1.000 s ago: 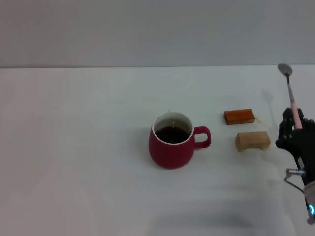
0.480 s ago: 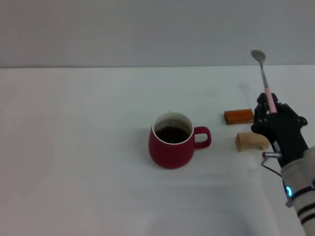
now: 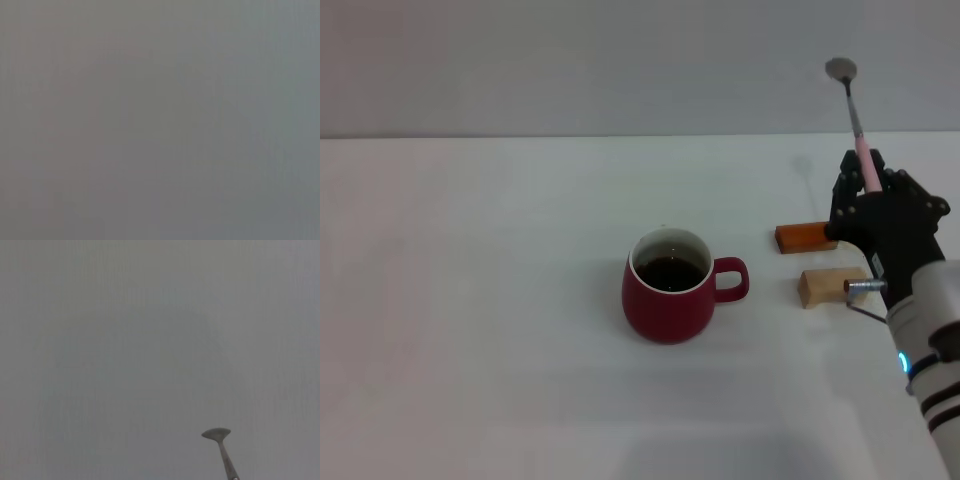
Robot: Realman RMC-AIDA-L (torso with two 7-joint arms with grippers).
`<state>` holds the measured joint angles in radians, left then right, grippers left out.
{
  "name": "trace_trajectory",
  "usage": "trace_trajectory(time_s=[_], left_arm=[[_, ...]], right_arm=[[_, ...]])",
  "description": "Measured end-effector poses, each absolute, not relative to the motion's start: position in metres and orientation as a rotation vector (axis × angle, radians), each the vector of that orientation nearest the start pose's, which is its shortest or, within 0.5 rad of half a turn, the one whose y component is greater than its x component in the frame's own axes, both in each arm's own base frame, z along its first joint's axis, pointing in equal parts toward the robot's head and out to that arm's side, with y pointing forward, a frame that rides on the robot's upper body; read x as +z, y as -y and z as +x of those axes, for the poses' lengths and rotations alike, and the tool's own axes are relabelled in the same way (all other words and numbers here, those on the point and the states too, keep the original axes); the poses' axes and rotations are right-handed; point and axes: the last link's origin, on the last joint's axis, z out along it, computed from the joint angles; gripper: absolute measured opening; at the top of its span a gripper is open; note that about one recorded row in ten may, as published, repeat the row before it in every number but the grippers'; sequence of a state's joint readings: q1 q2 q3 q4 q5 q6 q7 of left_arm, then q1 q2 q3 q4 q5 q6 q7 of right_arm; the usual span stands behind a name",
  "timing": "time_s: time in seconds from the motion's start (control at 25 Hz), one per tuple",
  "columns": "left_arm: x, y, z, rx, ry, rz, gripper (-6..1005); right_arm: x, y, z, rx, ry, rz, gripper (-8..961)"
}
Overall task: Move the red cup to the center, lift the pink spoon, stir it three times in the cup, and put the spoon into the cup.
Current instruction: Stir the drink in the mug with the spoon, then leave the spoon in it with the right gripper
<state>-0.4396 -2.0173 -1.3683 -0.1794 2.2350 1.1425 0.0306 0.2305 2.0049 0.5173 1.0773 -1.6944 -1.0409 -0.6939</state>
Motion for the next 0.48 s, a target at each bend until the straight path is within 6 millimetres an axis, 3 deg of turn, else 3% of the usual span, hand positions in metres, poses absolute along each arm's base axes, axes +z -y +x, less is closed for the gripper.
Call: trace_trajectory(time_s=[0.48], left_arm=[[0.089, -0.343, -0.379, -0.558, 0.553, -1.06, 843]], right_arm=[[-0.04, -0.292, 0.179, 0.61, -0.574, -1.65, 155]])
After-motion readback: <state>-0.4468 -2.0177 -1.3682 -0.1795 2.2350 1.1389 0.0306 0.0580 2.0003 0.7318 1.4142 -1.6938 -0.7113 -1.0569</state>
